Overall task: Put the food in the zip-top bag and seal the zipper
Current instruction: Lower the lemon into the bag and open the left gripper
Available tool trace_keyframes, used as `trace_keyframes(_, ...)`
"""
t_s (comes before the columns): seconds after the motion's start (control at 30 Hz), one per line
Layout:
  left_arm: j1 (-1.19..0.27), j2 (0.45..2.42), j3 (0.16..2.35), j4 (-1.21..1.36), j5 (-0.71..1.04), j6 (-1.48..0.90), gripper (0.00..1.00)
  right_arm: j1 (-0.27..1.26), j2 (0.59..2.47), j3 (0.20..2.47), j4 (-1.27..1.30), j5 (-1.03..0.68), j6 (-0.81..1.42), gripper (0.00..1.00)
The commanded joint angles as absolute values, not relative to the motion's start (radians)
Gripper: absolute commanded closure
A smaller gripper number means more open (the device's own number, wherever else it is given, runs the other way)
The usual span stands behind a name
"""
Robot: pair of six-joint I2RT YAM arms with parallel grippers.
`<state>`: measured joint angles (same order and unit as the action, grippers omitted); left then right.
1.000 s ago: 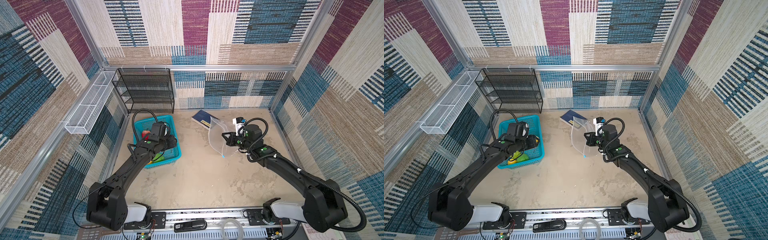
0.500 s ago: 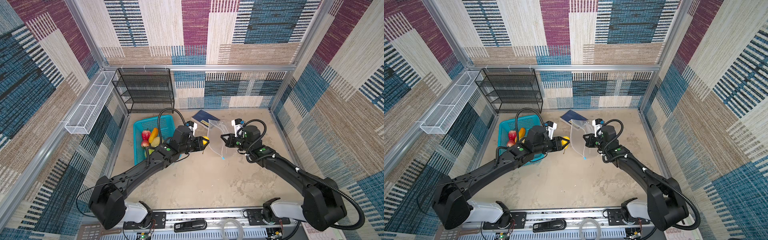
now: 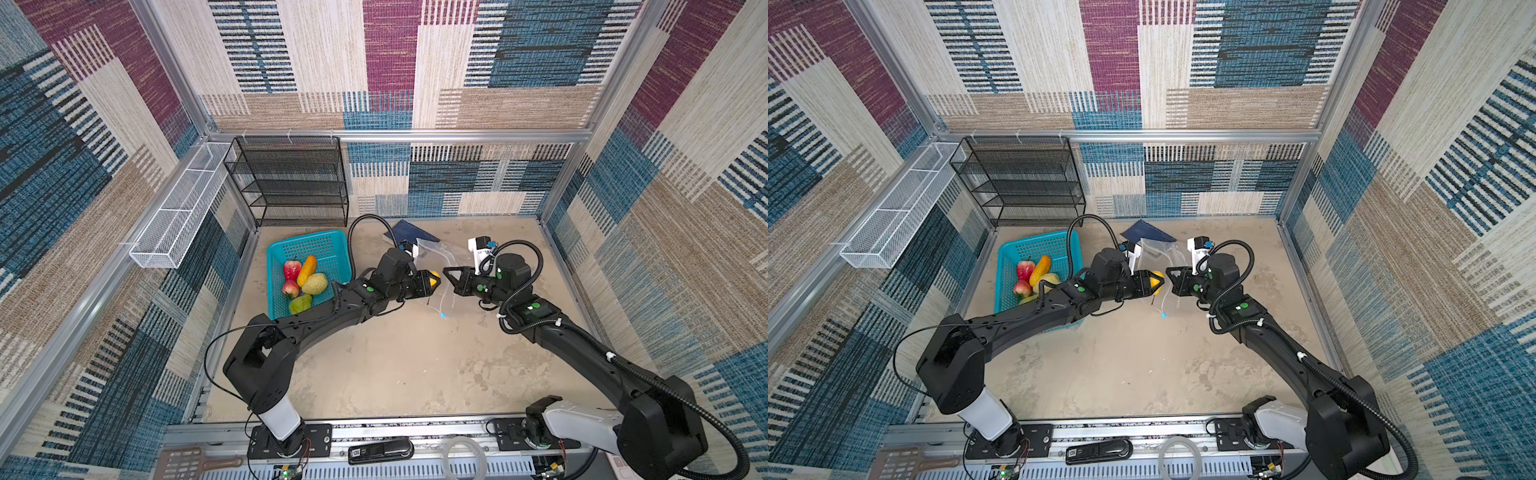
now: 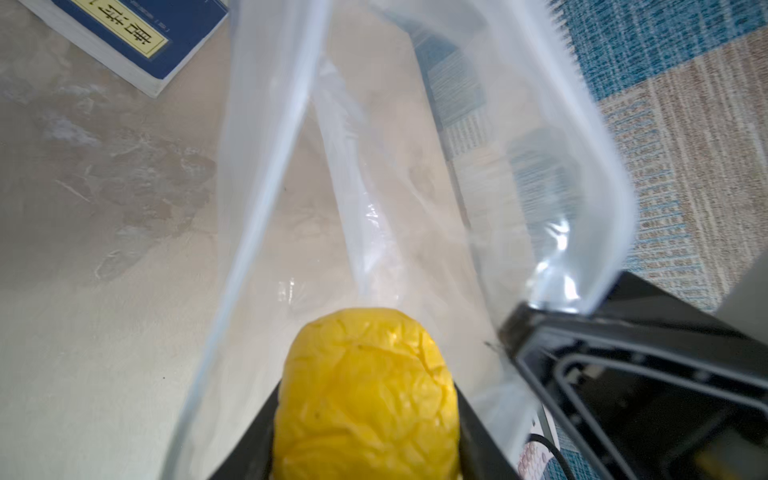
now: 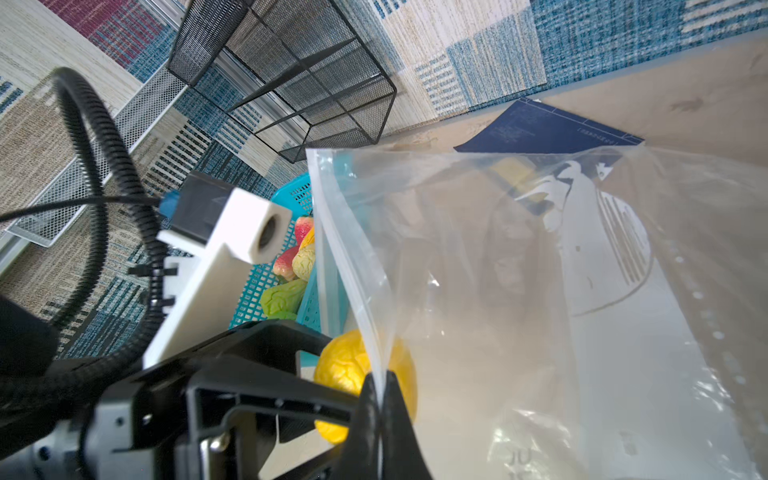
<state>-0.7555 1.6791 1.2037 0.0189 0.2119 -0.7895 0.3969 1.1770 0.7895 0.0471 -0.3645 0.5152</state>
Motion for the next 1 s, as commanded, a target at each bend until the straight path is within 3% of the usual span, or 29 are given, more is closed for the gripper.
trace_keyframes(0.0,-0.759,1.706,1.222,0.037,0.16,-0.799,0.59,0.411,1.151,0.781,0.066,-0.342,0.546,1.0)
trace_keyframes(0.33,-0.762,1.862,1.311,-0.009,0.207,-0.801,0.56,0.458,1.145,0.745,0.054,-0.24,0.573,1.0)
trace_keyframes(0.87,-0.762,1.862,1.298,-0.046,0.25,-0.797,0.33,0.457,1.255,0.71,0.141,-0.25,0.57,1.0)
trace_keyframes(0.97,-0.762,1.848,1.292,-0.047,0.258,-0.802,0.32,0.457,1.252,0.712,0.141,-0.249,0.566,1.0)
